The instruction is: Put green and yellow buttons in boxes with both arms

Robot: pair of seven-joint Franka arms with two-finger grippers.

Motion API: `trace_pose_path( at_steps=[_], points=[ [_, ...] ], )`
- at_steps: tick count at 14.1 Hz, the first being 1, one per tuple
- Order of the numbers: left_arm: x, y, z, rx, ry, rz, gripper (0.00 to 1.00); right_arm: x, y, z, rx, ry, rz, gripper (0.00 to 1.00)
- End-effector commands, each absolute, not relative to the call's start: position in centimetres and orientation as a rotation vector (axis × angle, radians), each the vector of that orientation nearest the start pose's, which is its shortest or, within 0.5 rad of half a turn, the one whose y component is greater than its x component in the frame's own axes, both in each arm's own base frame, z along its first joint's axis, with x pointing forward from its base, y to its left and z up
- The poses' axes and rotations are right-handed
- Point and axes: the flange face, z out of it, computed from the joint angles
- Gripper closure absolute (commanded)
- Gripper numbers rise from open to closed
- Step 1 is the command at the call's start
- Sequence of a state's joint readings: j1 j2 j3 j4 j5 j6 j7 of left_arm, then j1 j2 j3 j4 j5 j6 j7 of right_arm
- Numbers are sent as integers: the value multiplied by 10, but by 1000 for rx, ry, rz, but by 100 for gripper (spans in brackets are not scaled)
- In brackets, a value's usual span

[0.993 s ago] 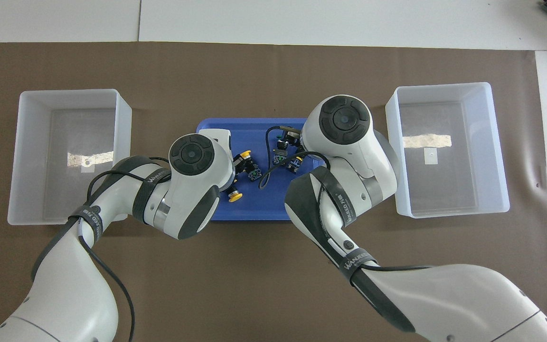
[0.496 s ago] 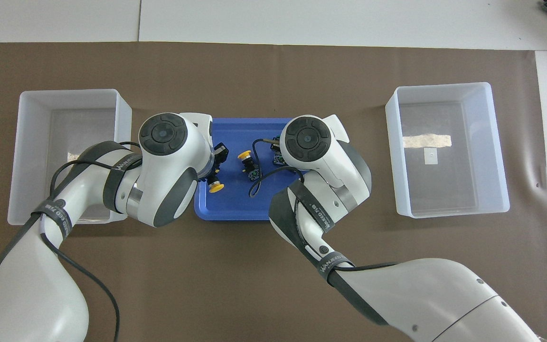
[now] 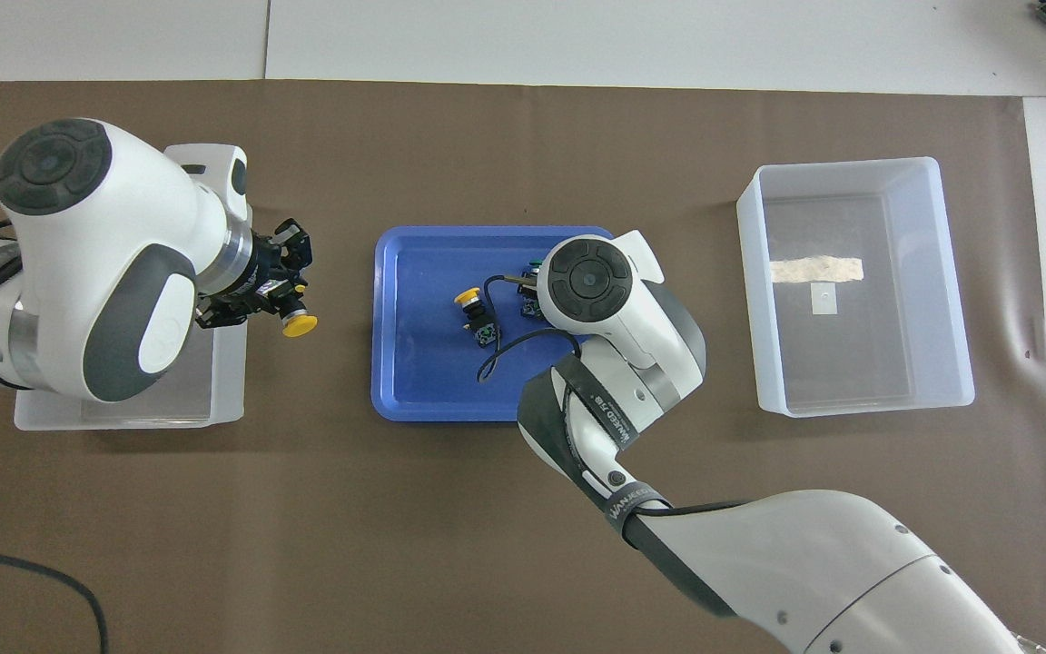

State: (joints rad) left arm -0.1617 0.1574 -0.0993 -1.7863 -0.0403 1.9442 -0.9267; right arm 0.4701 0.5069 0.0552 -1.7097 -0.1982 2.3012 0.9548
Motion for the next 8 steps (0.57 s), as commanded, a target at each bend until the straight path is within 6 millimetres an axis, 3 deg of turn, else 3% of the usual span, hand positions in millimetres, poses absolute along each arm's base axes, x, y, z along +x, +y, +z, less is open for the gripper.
trace_pose_path(
  at_steps=[1, 3, 6, 7, 8],
  points=[
    [597, -108, 475, -3030, -1041, 116, 100, 582, 336, 297, -3137, 479, -251, 54],
    [603, -67, 471, -3052, -1004, 95, 100, 582, 340, 299, -3135, 467, -256, 76],
    [595, -6, 448, -3110, -882, -42, 100, 583, 345, 305, -3124, 462, -271, 81],
    [589, 1, 435, -3124, -839, -96, 100, 583, 345, 305, -3119, 456, -279, 83],
    [586, 2, 425, -3133, -809, -147, 100, 582, 347, 304, -3121, 441, -278, 96]
  ],
)
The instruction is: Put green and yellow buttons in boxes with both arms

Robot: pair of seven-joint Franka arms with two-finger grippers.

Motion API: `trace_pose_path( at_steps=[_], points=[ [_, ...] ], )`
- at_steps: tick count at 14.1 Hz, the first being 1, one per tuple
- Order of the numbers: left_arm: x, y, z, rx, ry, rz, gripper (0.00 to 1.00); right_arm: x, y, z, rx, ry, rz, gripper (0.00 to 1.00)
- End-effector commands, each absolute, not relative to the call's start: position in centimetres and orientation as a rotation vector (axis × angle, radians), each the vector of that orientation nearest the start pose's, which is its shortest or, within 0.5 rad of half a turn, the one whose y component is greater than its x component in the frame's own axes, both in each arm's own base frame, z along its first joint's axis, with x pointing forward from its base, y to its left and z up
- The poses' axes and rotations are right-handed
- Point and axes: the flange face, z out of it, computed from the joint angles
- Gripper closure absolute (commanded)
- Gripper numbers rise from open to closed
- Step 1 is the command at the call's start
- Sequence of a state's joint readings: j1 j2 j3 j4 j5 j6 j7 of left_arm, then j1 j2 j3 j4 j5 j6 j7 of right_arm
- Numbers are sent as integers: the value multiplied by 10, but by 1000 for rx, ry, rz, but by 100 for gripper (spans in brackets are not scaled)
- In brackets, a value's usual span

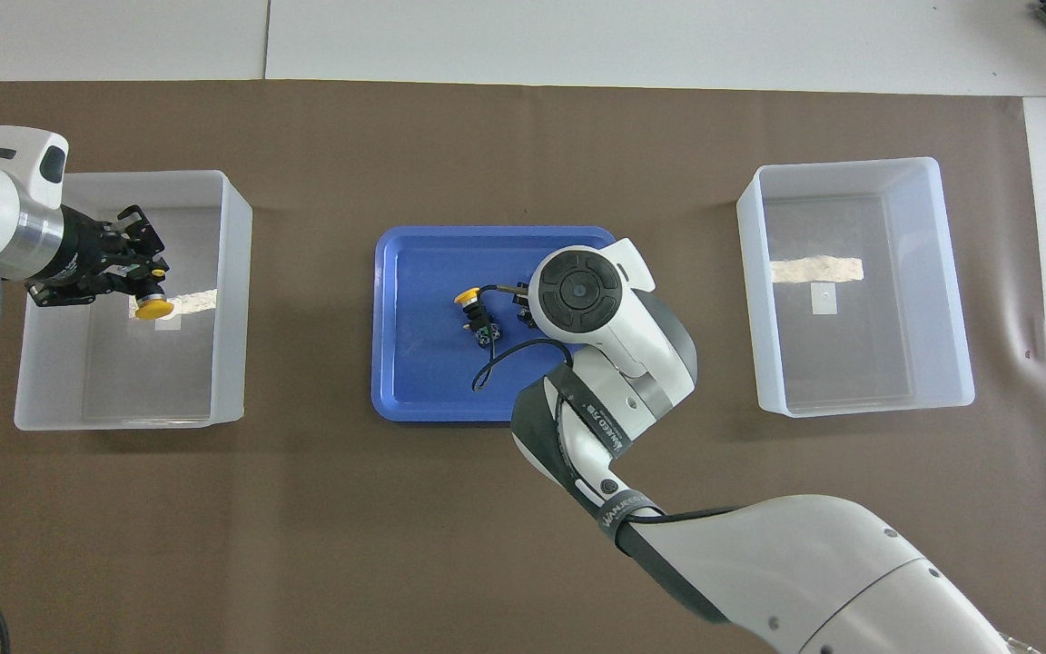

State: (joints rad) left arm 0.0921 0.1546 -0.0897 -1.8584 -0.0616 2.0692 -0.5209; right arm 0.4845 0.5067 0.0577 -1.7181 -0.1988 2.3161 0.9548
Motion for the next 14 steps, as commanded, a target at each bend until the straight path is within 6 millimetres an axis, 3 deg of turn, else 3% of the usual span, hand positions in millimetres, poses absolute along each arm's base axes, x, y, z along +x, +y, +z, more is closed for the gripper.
trace_pose_path(
  at_steps=[1, 2, 4, 6, 11, 14],
  points=[
    [586, 3, 416, -3135, -808, -180, 100, 582, 347, 305, -3121, 436, -281, 100],
    [587, 5, 409, -3138, -790, -187, 100, 585, 345, 307, -3119, 439, -285, 100],
    [574, 7, 385, -3170, -573, -129, 100, 596, 326, 326, -3122, 411, -308, 100],
    [566, 24, 371, -3172, -521, -152, 100, 612, 290, 349, -3122, 400, -326, 100],
    [563, 26, 351, -3176, -475, -125, 100, 630, 209, 402, -3180, 312, -317, 100],
    [549, 27, 335, -3179, -418, -98, 74, 634, 142, 434, -3242, 126, -281, 100]
  ],
)
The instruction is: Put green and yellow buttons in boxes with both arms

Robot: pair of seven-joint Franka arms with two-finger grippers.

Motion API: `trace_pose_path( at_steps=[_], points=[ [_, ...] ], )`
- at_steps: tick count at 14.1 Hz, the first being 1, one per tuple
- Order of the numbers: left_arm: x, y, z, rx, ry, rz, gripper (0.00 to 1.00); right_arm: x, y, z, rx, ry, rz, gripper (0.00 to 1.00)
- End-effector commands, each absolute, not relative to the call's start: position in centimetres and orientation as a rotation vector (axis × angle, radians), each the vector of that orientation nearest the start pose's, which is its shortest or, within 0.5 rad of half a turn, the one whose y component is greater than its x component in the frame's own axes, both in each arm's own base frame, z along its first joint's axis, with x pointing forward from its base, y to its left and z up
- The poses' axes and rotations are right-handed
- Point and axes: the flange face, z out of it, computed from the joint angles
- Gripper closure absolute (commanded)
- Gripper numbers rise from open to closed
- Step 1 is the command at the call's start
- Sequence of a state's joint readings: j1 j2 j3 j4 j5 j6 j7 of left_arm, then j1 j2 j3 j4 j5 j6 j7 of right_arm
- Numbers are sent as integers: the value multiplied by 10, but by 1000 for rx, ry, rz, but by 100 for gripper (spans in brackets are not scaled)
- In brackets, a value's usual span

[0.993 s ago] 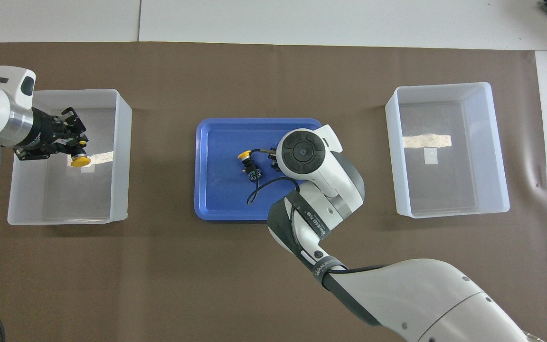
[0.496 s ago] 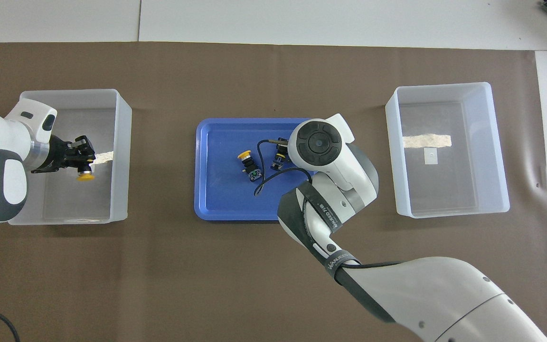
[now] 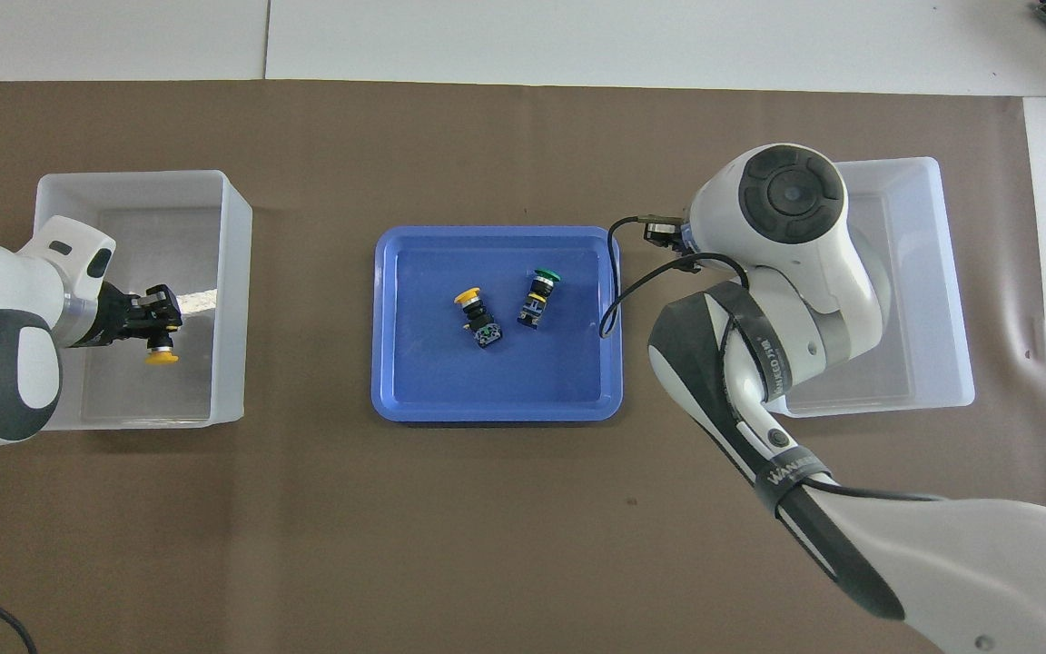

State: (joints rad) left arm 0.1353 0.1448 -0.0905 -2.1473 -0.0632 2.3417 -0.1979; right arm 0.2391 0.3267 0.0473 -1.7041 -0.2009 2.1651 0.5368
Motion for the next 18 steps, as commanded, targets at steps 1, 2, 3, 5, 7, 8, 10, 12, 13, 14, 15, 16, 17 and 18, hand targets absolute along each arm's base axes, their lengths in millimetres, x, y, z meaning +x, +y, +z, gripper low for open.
trace_pose_path(
  at_steps=[1, 2, 3, 5, 7, 8, 10, 12, 13, 14, 15, 16, 17, 18],
  points=[
    [549, 27, 334, -3178, -421, -100, 60, 636, 118, 441, -3256, 68, -268, 100],
    [549, 27, 334, -3179, -418, -101, 37, 637, 90, 444, -3268, 12, -238, 100],
    [551, 27, 337, -3178, -412, -108, 0, 639, 65, 442, -3261, -55, -213, 100],
    [559, 26, 346, -3179, -409, -130, 0, 642, 23, 432, -3209, -144, -202, 100],
    [567, 27, 365, -3179, -402, -162, 0, 644, 6, 413, -3197, -206, -240, 100],
    [571, 25, 382, -3180, -392, -162, 0, 646, -2, 402, -3196, -209, -244, 100],
    [586, 18, 424, -3189, -362, -132, 0, 653, -21, 378, -3192, -265, -249, 100],
    [596, 4, 460, -3198, -338, -58, 0, 660, -26, 358, -3187, -294, -280, 100],
    [597, -9, 471, -3201, -318, -43, 0, 663, -30, 349, -3186, -288, -285, 100],
    [597, -26, 477, -3202, -321, -47, 0, 666, -39, 341, -3187, -276, -296, 100],
    [596, -44, 482, -3201, -355, -56, 0, 669, -42, 336, -3185, -282, -318, 100],
    [595, -71, 482, -3200, -398, -59, 0, 671, -43, 332, -3184, -287, -323, 100],
    [591, -103, 482, -3199, -446, -68, 0, 674, -46, 324, -3184, -284, -313, 100],
    [587, -130, 481, -3196, -507, -78, 0, 677, -49, 322, -3183, -275, -335, 100]
  ],
)
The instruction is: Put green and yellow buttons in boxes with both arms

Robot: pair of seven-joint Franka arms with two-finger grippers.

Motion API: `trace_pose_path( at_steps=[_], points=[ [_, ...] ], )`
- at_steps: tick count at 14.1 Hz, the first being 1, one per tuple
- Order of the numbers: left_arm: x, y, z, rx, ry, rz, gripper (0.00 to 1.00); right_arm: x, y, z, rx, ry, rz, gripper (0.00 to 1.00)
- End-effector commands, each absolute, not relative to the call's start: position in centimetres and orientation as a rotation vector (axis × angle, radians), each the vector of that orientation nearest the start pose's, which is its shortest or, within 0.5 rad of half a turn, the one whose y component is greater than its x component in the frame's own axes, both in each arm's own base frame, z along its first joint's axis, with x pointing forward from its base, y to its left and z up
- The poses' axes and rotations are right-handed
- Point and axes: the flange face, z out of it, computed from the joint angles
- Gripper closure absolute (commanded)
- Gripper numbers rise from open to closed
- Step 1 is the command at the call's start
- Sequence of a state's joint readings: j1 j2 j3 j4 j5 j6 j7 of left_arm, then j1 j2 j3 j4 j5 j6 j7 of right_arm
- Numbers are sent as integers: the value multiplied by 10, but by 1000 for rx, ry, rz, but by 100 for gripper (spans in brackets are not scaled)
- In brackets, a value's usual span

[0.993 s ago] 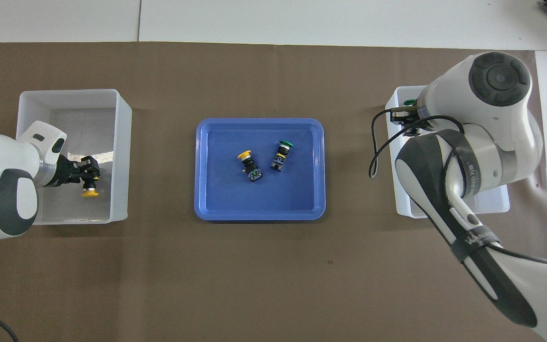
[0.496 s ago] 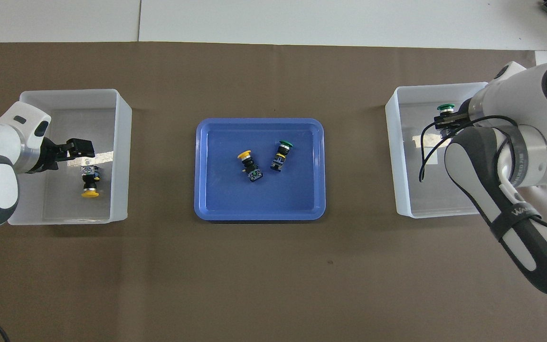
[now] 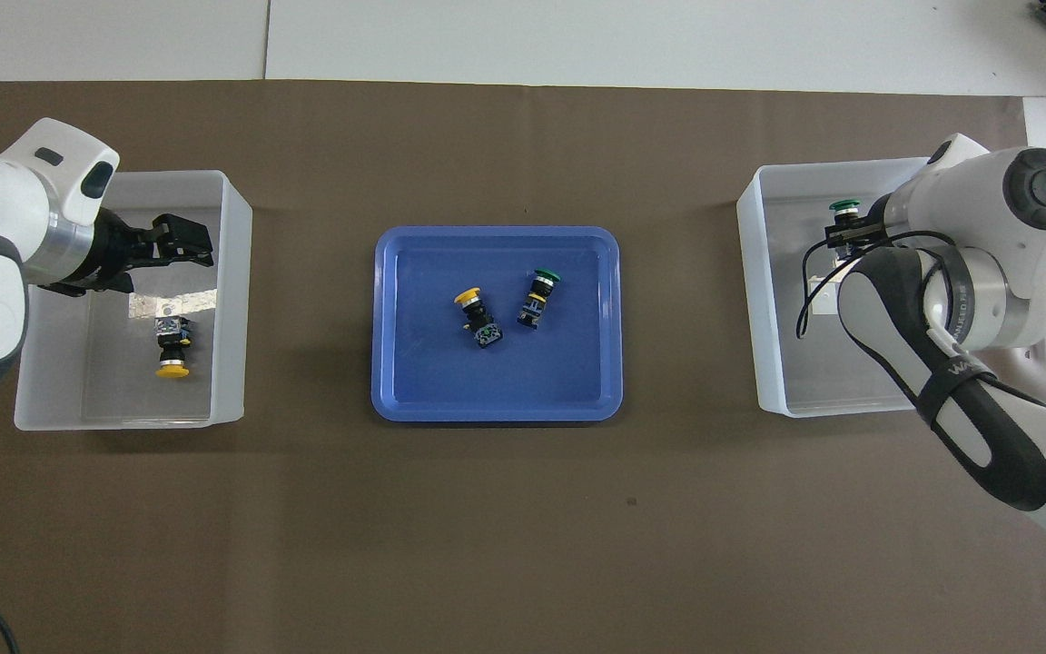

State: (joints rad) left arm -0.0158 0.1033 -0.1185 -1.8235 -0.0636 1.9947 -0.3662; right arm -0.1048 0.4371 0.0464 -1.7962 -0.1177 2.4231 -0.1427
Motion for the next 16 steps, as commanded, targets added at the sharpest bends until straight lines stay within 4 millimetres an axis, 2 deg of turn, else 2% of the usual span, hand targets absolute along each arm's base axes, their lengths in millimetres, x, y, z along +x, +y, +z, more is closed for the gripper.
trace_pose_path(
  at_steps=[1, 2, 3, 4, 7, 8, 10, 12, 13, 14, 16],
  points=[
    [581, -157, 480, -3198, -544, -90, 0, 679, -47, 321, -3180, -271, -360, 100],
    [576, -179, 479, -3202, -582, -111, 0, 679, -46, 321, -3180, -275, -365, 79],
    [572, -196, 476, -3203, -618, -122, 0, 680, -45, 321, -3180, -276, -368, 27],
    [567, -214, 473, -3208, -644, -136, 0, 680, -43, 321, -3177, -264, -366, 0],
    [557, -251, 452, -3210, -780, -172, 0, 679, -35, 329, -3175, -210, -368, 0],
    [557, -262, 443, -3205, -812, -160, 0, 679, -30, 335, -3173, -221, -375, 0],
    [554, -298, 414, -3189, -888, -143, 0, 675, -25, 360, -3176, -228, -373, 0],
    [552, -319, 391, -3159, -925, -186, 0, 668, -2, 394, -3175, -173, -374, 0],
    [549, -334, 371, -3143, -916, -164, 0, 664, 1, 409, -3176, -121, -369, 0],
    [547, -349, 357, -3132, -916, -162, 0, 662, 17, 415, -3173, -104, -354, 0],
    [547, -356, 344, -3120, -937, -183, 0, 665, 49, 425, -3157, -16, -374, 0]
  ],
)
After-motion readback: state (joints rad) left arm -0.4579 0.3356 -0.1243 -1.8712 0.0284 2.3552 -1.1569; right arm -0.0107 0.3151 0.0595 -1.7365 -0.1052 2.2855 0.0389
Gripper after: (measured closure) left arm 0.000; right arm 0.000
